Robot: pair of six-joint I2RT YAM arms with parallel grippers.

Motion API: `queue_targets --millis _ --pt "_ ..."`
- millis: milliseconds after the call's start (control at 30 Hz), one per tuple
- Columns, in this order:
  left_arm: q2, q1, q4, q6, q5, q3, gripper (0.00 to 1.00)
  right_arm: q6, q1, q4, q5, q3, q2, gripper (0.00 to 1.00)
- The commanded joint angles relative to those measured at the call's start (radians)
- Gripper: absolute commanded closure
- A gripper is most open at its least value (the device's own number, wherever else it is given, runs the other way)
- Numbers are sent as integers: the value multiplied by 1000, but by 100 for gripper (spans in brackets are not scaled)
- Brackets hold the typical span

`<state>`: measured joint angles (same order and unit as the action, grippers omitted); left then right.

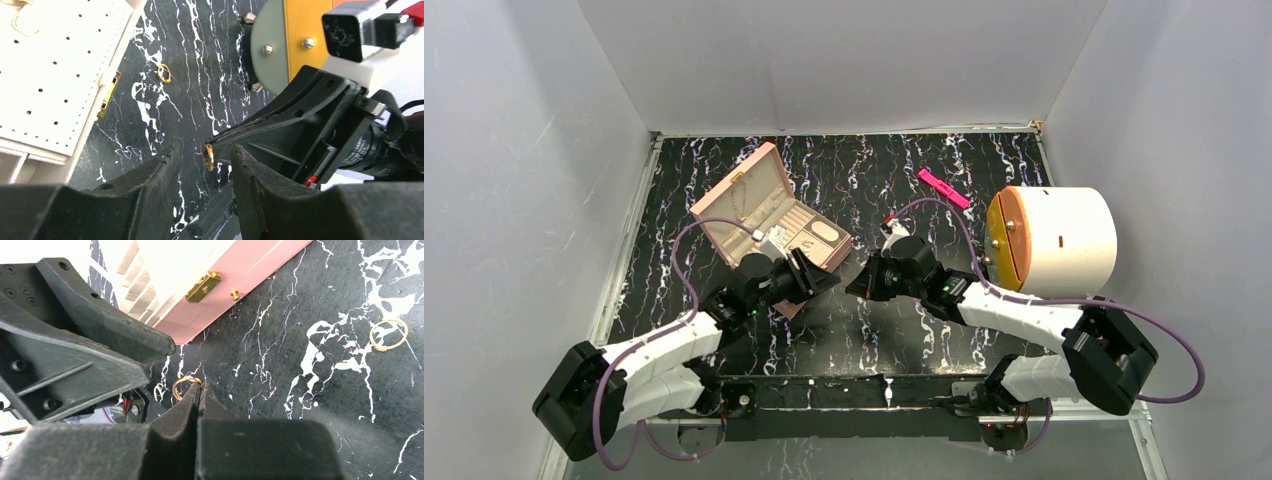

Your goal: Organize the mixed jewelry

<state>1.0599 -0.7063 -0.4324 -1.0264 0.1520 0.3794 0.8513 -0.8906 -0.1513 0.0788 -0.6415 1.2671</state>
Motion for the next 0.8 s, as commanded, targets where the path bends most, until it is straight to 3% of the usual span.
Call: queue_targets --millis 0,267,500,767 --pt "-15 -5 -14 17 -9 16 58 0 -3 -10 7 -54 20 98" --pt "53 -5 -14 44 87 36 58 -9 -4 -39 19 -64 25 98" --pt "62 -5 -15 51 101 47 70 -11 -3 -42 26 -70 35 98" --pt "88 -5 -28 42 113 49 77 -6 -3 -46 31 -70 35 97"
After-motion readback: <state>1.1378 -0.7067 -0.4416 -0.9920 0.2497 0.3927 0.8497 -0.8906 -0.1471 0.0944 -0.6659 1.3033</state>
